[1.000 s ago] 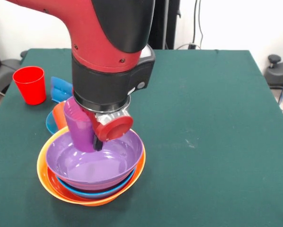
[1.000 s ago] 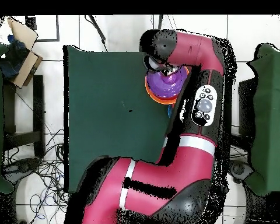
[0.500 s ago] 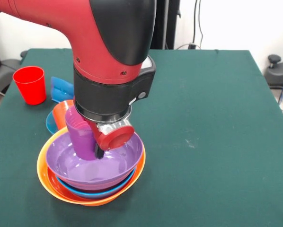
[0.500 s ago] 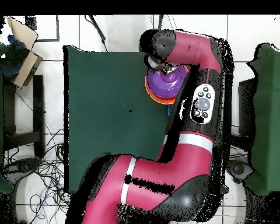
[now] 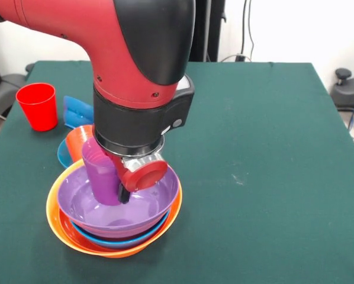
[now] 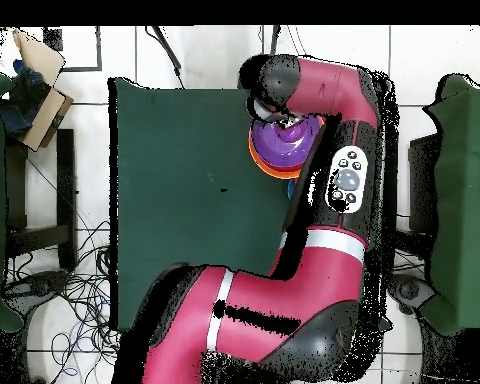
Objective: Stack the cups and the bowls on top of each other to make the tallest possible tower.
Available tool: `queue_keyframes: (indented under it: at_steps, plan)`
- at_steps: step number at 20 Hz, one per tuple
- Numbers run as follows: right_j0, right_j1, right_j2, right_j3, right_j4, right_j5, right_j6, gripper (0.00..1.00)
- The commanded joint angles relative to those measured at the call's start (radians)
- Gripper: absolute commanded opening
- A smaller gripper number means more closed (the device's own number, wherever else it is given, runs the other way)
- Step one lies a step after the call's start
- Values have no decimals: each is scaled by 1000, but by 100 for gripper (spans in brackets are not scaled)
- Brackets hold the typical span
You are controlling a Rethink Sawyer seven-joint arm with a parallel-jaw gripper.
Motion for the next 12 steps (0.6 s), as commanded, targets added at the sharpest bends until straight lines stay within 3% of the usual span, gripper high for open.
queue_keyframes:
  at_steps: [1, 4, 5, 8, 12]
  plan:
    - [0, -30, 104, 166, -62, -112, -279, 0]
    - [-1, -24, 108, 172, -67, -140, -280, 0]
    - [-4, -27, 116, 180, -63, -147, -287, 100]
    - [-17, -42, 143, 213, -38, -152, -298, 100]
    - [-26, -72, 163, 218, -11, -50, -299, 100]
